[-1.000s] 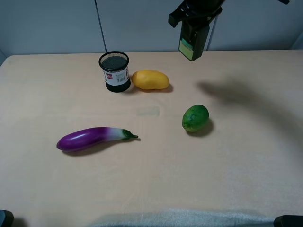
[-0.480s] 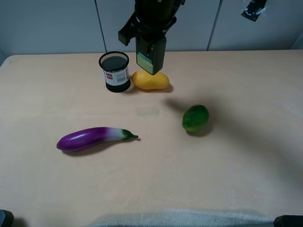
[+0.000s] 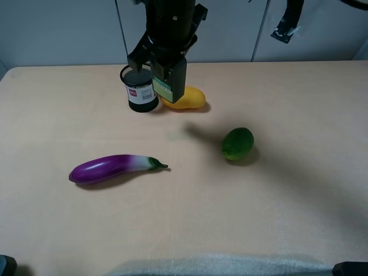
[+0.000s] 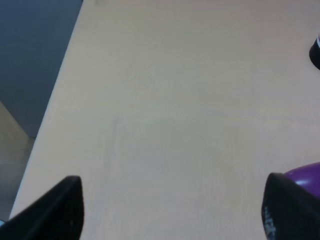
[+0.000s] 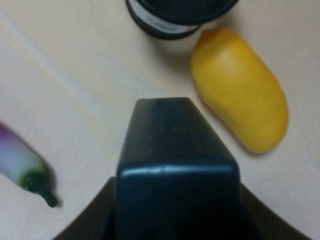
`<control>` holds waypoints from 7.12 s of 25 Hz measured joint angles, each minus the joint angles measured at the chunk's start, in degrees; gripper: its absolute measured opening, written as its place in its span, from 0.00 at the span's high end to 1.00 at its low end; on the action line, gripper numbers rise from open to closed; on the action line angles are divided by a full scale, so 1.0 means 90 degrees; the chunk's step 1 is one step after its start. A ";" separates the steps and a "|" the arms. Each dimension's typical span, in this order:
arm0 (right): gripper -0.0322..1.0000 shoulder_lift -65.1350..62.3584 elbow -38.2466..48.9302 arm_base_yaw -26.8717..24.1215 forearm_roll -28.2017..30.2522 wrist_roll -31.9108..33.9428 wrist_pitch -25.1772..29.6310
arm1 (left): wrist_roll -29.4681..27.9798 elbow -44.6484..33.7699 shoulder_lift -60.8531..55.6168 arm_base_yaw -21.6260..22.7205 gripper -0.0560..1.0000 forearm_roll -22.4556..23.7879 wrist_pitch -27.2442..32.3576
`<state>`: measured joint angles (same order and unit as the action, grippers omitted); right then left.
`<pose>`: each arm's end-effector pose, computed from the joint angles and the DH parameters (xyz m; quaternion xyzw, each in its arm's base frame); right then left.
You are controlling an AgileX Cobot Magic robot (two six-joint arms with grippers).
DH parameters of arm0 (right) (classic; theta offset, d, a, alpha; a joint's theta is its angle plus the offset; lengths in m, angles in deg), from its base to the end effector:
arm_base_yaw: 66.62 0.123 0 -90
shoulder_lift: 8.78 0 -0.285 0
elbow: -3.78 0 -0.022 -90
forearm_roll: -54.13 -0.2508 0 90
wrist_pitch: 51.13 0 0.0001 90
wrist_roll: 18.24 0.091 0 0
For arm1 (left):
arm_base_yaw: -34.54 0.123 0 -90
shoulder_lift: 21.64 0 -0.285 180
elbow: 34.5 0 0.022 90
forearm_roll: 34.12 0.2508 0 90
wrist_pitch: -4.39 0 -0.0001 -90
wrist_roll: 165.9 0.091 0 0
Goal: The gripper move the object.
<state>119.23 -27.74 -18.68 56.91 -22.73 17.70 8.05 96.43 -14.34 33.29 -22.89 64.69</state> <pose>0.3046 0.3315 0.2531 -0.4432 0.8870 0.0254 0.1274 -0.0053 0.0155 0.2768 -0.0388 0.8462 0.0643 0.5276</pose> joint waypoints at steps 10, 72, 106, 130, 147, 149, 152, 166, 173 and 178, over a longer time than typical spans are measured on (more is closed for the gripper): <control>0.68 0.0525 0.0000 0.0000 -0.0092 0.0000 -0.0507 | 0.0000 0.0000 0.0000 0.0000 0.20 0.0000 0.0000; 0.68 0.1473 -0.0017 -0.0262 -0.0264 -0.0475 -0.1359 | 0.0000 0.0000 0.0000 0.0000 0.20 0.0000 0.0000; 0.30 0.1467 -0.0029 -0.0262 -0.0131 -0.0475 -0.1487 | 0.0000 0.0000 0.0000 0.0000 0.20 0.0000 0.0000; 0.30 -0.0502 -0.0042 -0.0492 0.0128 -0.0146 -0.0785 | 0.0000 0.0000 0.0000 0.0000 0.20 0.0000 -0.0001; 0.30 -0.2860 -0.0042 -0.2872 0.0604 0.0173 0.0081 | 0.0000 0.0000 0.0000 0.0000 0.20 0.0000 -0.0001; 0.30 -0.3122 0.0004 -0.3328 0.0604 0.0198 0.0074 | 0.0000 0.0000 0.0000 0.0000 0.20 0.0000 -0.0001; 0.30 -0.3652 0.0439 -0.3980 0.0512 0.0218 0.0026 | 0.0000 0.0000 0.0000 0.0000 0.20 0.0000 -0.0001; 0.30 -0.6925 0.5233 -0.5790 -0.0216 0.0221 -0.1999 | 0.0000 0.0000 0.0000 0.0000 0.20 0.0000 -0.0001; 0.30 -0.8988 0.7153 -0.5797 -0.0237 0.0194 -0.1958 | 0.0000 0.0000 0.0000 0.0000 0.20 0.0000 -0.0001; 0.30 -1.0460 0.7841 -0.5797 -0.0156 0.0019 -0.1950 | 0.0000 0.0000 0.0000 0.0000 0.20 0.0000 -0.0001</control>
<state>25.09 42.83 -70.85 55.51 -22.56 0.14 8.05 96.43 -14.34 33.29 -22.89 64.68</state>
